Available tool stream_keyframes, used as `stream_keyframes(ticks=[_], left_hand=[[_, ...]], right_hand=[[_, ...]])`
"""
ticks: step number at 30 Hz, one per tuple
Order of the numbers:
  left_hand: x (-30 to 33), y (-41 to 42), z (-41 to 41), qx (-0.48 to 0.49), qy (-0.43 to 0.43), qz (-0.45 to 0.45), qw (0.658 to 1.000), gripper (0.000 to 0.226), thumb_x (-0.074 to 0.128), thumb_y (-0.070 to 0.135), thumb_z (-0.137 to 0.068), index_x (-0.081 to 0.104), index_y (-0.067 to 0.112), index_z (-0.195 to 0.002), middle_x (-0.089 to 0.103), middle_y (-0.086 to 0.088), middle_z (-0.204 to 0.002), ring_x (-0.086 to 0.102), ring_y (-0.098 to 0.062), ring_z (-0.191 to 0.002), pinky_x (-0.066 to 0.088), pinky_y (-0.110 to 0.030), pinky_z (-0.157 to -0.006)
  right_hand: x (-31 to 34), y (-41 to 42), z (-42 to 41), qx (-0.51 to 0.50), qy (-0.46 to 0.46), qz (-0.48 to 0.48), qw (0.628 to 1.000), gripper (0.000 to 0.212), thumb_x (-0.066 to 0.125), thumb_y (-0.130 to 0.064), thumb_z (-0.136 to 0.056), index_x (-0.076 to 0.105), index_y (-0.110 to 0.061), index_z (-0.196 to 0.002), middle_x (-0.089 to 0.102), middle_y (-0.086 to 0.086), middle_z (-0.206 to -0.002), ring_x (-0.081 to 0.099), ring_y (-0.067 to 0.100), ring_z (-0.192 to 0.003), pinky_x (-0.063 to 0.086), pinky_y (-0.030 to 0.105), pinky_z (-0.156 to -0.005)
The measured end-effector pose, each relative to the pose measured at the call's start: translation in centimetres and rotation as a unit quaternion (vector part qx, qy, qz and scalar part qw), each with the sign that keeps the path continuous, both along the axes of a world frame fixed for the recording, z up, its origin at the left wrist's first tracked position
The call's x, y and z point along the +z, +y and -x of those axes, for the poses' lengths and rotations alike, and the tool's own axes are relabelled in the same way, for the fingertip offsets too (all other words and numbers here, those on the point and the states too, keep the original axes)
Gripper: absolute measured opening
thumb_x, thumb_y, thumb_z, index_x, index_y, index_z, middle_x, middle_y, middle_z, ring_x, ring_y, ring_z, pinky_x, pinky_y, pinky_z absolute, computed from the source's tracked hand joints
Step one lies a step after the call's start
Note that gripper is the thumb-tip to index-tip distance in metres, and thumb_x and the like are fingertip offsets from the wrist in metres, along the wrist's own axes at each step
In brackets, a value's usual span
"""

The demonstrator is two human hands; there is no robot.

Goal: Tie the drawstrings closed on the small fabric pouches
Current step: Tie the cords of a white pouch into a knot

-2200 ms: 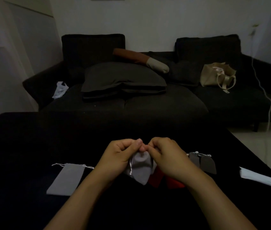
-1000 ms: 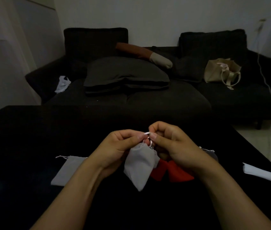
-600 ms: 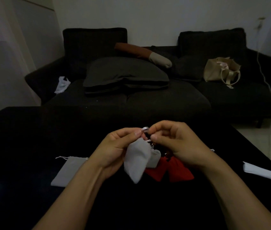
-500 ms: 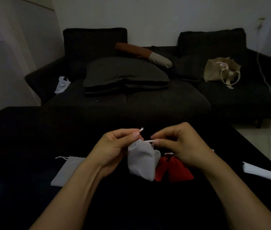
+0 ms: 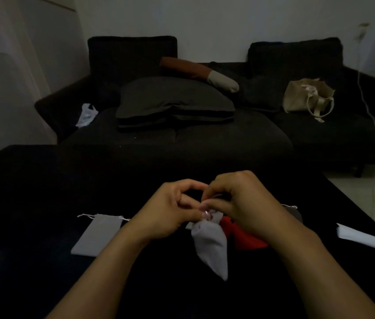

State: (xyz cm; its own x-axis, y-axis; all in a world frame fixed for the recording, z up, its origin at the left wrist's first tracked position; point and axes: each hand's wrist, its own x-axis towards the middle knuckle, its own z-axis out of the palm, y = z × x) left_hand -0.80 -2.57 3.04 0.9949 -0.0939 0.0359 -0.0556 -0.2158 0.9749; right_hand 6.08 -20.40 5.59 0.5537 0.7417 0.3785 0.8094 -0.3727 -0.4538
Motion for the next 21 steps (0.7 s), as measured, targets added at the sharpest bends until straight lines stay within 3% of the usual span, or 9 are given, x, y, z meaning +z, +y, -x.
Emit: stream_keyframes(ticks=[2,5,9,11,15,17,21], left_hand=[[0.0,0.1,0.1,-0.031,0.006,0.011,0.999,0.049,0.074,0.004,-0.083,0.059,0.023,-0.125,0.077,-0.011,-0.095,0.073,-0.022,-0.098,0.055,-0.025,-0.084],[0.1,0.4,0.1,-0.014,-0.017,0.059,0.998,0.048,0.077,0.012,-0.079,0.062,0.028,-0.121,0.077,-0.011,-0.096,0.073,-0.021,-0.098,0.053,-0.019,-0.082],[0.2,0.3,0.1,0.034,-0.058,0.104,0.992,0.035,0.077,0.02,-0.076,0.07,0.025,-0.11,0.077,-0.01,-0.097,0.073,-0.021,-0.097,0.054,-0.017,-0.08],[0.1,-0.1,-0.1,0.071,-0.086,0.103,0.988,0.026,0.074,0.015,-0.077,0.074,0.019,-0.103,0.078,-0.009,-0.096,0.074,-0.019,-0.094,0.055,-0.018,-0.078],[0.2,-1.2,0.0,0.116,-0.117,0.059,0.985,0.016,0.07,0.013,-0.081,0.077,0.016,-0.095,0.078,0.002,-0.094,0.073,-0.01,-0.091,0.054,-0.014,-0.074],[0.2,-1.5,0.0,0.136,-0.107,0.045,0.984,0.013,0.068,0.011,-0.085,0.077,0.016,-0.094,0.077,0.004,-0.093,0.072,-0.007,-0.091,0.055,-0.015,-0.074],[0.3,-1.9,-0.1,0.178,-0.064,0.056,0.98,0.012,0.068,0.011,-0.088,0.076,0.015,-0.095,0.077,0.003,-0.092,0.072,-0.008,-0.09,0.058,-0.023,-0.077]], right_hand=[[-0.4,-0.2,-0.3,0.0,0.082,-0.046,0.996,0.004,0.079,-0.018,-0.08,0.079,-0.02,-0.083,0.07,-0.006,-0.081,0.066,0.005,-0.079,0.054,0.027,-0.074],[-0.7,-0.9,-0.8,0.022,0.238,-0.101,0.966,0.009,0.072,-0.011,-0.085,0.079,-0.012,-0.09,0.076,0.0,-0.085,0.071,0.007,-0.084,0.054,0.019,-0.075],[-1.1,-0.9,-0.9,0.021,0.356,-0.181,0.917,0.012,0.075,-0.015,-0.079,0.079,-0.01,-0.09,0.077,0.008,-0.091,0.072,0.02,-0.093,0.058,0.029,-0.083],[-1.3,-0.6,-0.9,-0.007,0.391,-0.215,0.895,0.014,0.079,-0.019,-0.074,0.079,-0.011,-0.085,0.077,0.01,-0.09,0.072,0.025,-0.095,0.058,0.034,-0.085],[-1.5,-0.3,-1.0,-0.043,0.45,-0.214,0.866,0.018,0.081,-0.024,-0.067,0.079,-0.012,-0.081,0.076,0.01,-0.087,0.072,0.022,-0.087,0.057,0.031,-0.074],[-1.6,-0.3,-1.1,-0.051,0.447,-0.194,0.872,0.006,0.077,-0.018,-0.078,0.079,-0.015,-0.083,0.076,0.008,-0.089,0.07,0.021,-0.088,0.056,0.036,-0.08],[-1.6,-0.3,-1.0,-0.042,0.427,-0.189,0.883,0.009,0.07,-0.016,-0.086,0.079,-0.017,-0.087,0.076,0.005,-0.092,0.071,0.023,-0.094,0.056,0.036,-0.085]])
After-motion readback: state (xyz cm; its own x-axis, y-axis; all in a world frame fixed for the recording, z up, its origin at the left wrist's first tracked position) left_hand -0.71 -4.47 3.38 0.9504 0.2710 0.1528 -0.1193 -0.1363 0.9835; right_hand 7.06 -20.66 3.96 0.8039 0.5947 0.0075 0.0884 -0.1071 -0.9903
